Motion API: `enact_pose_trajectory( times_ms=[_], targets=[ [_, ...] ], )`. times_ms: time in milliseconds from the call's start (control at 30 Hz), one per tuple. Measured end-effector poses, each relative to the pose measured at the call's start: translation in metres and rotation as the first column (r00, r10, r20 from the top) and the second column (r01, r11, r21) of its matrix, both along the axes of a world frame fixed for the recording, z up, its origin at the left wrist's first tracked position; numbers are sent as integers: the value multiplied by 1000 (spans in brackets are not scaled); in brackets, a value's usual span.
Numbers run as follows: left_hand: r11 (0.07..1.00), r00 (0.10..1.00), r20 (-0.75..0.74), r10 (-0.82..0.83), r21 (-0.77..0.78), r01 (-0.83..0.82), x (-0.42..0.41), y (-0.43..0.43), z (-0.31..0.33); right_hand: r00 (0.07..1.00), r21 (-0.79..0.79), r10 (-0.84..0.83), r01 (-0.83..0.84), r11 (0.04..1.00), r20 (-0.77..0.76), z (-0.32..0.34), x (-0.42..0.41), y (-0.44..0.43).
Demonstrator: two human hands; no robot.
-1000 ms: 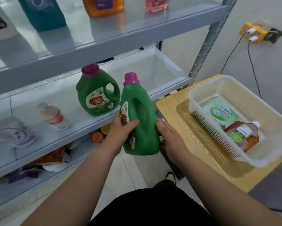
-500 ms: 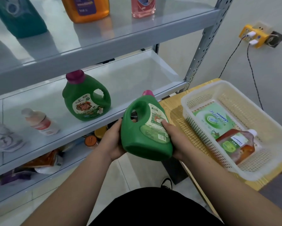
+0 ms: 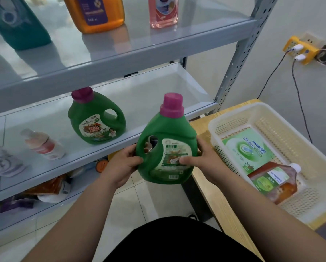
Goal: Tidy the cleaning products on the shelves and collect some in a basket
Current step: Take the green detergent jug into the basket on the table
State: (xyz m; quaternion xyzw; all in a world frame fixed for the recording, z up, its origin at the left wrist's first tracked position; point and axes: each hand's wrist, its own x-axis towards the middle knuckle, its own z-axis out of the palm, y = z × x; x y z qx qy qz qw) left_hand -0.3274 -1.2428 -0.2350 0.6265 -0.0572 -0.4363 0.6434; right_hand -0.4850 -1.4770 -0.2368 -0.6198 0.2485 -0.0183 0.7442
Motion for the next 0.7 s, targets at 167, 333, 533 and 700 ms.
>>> enact_pose_trajectory(
  times_ms=[167,333,533,700],
  targets=[
    [960,943,273,190,150,-237,-7,-4,5,1000,-77,8,-9,997,-20,2,2,8],
    [974,820,572,-18,195,-115,-28,-16,17,998,-214,-56,46,976,-41,9,5,31],
    [999,979,196,-50,7,50,-23,-19,21,992,-160,108,-97,982,62,22,3,53],
    [987,996,89,22,-162,-7,-11,-10,16,988,-256,150,-136,957,37,20,3,63]
  ],
)
